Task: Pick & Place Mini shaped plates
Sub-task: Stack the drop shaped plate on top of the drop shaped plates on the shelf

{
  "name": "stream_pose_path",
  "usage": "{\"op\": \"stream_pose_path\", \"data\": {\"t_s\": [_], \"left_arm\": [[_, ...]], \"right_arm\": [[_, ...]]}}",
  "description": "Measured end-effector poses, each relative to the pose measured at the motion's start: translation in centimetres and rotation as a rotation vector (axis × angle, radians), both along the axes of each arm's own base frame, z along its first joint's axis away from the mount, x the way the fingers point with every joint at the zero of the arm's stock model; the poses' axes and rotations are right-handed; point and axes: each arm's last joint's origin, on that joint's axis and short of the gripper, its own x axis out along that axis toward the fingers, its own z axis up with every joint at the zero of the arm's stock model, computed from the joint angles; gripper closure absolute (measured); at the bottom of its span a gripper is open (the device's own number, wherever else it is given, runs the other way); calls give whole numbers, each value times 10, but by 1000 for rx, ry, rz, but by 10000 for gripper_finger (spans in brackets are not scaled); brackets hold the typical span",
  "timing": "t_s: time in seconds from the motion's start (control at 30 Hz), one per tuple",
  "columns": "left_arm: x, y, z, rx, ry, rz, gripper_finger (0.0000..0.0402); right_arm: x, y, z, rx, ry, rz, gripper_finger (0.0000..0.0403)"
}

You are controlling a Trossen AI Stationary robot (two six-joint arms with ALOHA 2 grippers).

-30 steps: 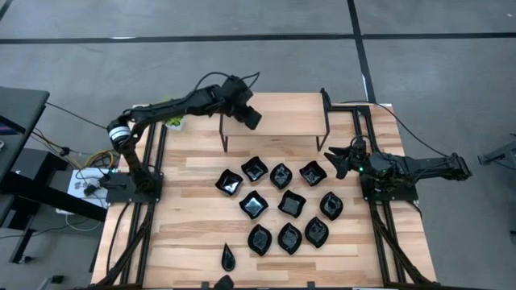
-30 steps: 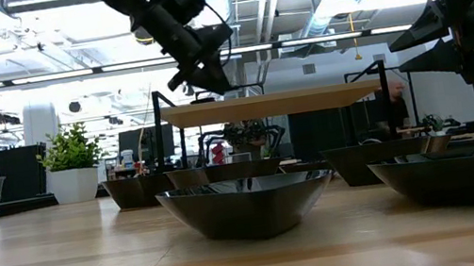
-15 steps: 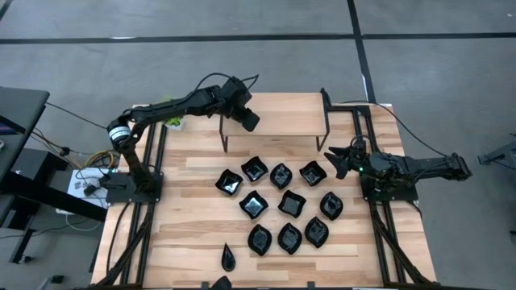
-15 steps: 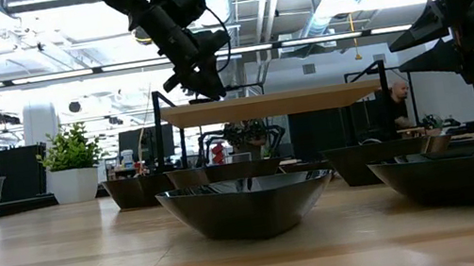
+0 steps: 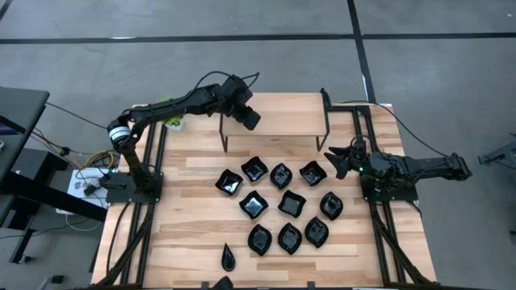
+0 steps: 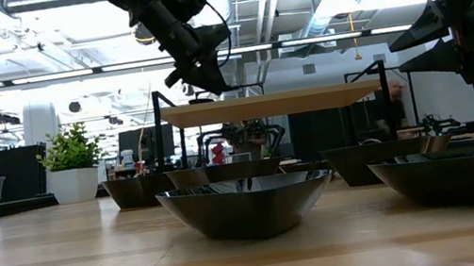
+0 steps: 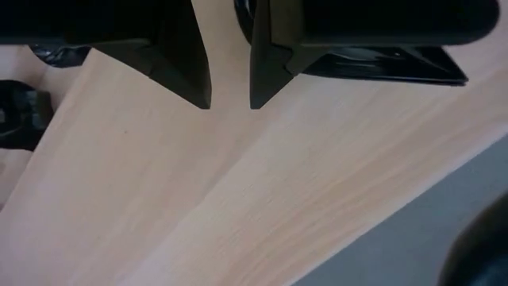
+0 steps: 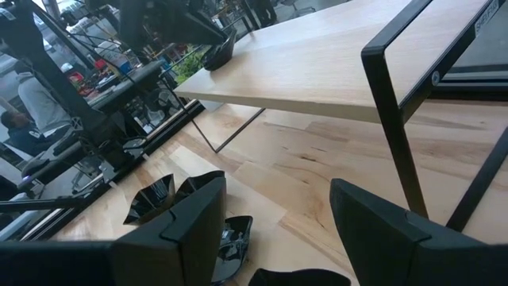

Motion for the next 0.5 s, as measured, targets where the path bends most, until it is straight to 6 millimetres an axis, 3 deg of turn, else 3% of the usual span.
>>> {"op": "stream_pose_path", "data": {"t_s": [0.5], "left_arm": [[-4,-1,-4,19,76,1,311]], "right_arm": [[0,0,0,0,0,0,182]]}}
